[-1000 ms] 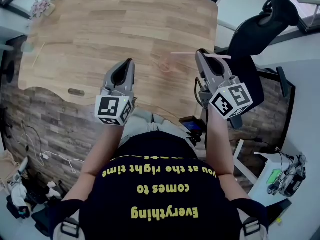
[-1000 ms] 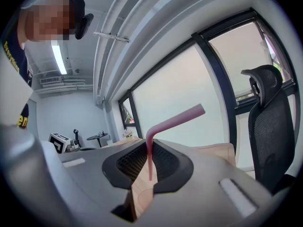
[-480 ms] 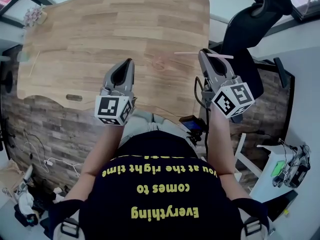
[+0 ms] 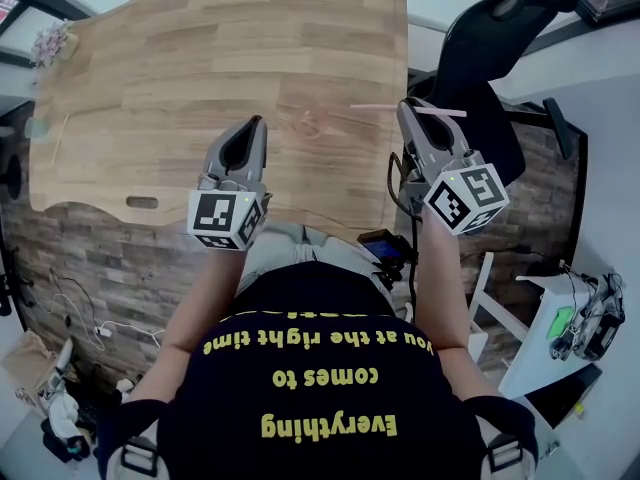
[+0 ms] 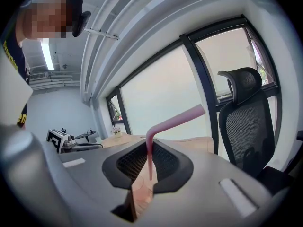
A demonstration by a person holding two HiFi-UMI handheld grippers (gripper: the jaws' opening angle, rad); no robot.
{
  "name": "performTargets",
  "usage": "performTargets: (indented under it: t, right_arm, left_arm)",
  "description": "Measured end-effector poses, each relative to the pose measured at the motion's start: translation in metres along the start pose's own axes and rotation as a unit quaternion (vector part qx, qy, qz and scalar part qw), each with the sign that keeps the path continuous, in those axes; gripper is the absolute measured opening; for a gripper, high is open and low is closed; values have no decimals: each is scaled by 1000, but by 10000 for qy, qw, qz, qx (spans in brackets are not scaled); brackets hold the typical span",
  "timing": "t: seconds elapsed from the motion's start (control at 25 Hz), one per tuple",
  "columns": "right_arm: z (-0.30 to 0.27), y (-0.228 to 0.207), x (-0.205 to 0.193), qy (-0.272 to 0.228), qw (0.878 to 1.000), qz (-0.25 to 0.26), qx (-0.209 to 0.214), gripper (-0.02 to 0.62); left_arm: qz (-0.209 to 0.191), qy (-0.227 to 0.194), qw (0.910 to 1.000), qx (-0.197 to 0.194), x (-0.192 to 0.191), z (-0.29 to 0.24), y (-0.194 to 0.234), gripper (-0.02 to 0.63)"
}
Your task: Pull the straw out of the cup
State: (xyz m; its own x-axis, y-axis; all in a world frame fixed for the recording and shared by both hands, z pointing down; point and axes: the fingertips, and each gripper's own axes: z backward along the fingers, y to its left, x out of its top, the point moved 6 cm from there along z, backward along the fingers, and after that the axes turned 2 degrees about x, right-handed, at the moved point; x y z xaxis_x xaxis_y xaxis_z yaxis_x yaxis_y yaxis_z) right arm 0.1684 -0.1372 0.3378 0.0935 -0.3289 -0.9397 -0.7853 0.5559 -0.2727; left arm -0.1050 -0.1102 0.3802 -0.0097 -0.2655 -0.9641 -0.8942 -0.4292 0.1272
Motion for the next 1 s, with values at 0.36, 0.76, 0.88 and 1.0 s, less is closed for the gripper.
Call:
performTargets:
  t: [0.36, 0.76, 0.88, 1.0]
  right_arm:
    - [0, -11, -21, 356, 9993, -101, -23, 38]
    - [-8, -12, -45, 939, 9955, -56, 98, 38]
    - [-12, -11, -52, 1114, 9935, -77, 207, 38]
    - [-15, -10, -59, 1307, 9910, -91, 280, 38]
  left_arm:
    - [34, 111, 9999, -59, -9, -8, -2, 0]
    - [99, 237, 9997, -61, -19, -16, -2, 0]
    - [110, 271, 9996, -56, -21, -18, -1, 0]
    - [113, 299, 9995, -61, -23, -18, 0, 0]
